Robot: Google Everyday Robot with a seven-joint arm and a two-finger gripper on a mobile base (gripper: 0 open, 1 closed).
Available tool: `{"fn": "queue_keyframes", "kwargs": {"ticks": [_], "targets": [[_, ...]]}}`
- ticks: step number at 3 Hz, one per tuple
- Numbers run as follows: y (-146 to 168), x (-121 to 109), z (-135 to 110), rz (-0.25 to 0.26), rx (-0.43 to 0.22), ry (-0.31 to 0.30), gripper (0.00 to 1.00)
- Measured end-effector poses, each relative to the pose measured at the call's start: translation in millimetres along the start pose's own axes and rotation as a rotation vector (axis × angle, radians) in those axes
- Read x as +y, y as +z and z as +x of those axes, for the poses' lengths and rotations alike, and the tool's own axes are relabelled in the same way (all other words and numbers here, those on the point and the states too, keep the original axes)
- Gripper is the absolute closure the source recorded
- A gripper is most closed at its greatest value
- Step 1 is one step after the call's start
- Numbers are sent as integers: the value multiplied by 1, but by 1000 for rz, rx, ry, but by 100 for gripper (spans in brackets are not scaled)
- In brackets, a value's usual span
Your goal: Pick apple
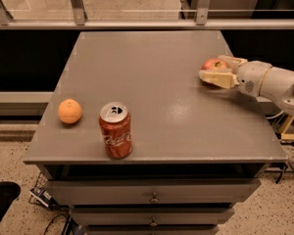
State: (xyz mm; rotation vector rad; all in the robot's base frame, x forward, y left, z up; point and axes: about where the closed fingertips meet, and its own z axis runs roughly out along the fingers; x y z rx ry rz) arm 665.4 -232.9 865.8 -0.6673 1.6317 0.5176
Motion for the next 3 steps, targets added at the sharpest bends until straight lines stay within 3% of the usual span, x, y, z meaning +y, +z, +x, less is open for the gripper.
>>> {"fn": "queue_keyframes", "kwargs": {"ticks": [1,2,3], "targets": [[2,2,0,-4,0,0,61],[6,4,-1,-11,-1,0,93],[7,5,-1,-14,-1,0,100]]}}
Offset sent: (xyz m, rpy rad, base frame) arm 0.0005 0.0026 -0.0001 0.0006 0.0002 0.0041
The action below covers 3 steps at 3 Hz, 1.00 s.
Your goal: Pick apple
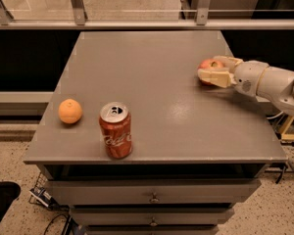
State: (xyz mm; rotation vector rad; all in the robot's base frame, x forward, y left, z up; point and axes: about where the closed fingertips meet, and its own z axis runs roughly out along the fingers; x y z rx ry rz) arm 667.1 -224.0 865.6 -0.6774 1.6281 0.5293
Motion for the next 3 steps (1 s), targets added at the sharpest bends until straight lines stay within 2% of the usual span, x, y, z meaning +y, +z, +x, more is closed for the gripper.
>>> {"fn": "queue_keyframes", "kwargs": {"ticks": [1,2,3], "targets": [[8,1,-1,-21,8,3,100],[3,4,-26,-58,-17,-28,100],[-13,17,-76,-99,-62,-120,100]]}}
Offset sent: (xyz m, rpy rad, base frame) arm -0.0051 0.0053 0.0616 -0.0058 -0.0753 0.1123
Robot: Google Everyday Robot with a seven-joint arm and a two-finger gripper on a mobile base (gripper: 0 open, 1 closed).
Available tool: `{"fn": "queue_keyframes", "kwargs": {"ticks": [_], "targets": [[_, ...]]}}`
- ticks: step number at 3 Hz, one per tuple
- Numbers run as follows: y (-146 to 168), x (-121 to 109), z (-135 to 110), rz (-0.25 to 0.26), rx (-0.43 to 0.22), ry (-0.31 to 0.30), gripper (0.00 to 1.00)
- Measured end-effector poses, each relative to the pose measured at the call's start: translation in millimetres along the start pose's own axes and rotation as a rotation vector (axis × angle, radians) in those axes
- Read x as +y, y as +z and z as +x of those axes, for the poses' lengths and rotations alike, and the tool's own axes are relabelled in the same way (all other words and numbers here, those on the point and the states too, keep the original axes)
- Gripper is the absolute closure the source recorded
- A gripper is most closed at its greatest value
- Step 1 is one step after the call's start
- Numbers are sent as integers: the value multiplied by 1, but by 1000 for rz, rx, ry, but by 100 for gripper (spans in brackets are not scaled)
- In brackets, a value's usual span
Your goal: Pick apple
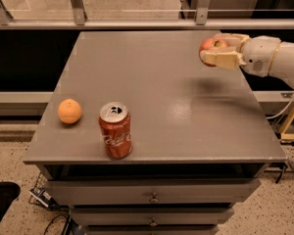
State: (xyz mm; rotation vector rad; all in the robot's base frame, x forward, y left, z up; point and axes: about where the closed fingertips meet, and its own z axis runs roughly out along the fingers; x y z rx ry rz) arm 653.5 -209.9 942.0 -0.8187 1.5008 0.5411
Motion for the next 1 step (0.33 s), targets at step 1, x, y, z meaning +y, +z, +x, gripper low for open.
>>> {"fn": "queue_keyframes", "kwargs": {"ticks": [1], "targets": [[-9,13,-44,-44,-38,-91,100]]}}
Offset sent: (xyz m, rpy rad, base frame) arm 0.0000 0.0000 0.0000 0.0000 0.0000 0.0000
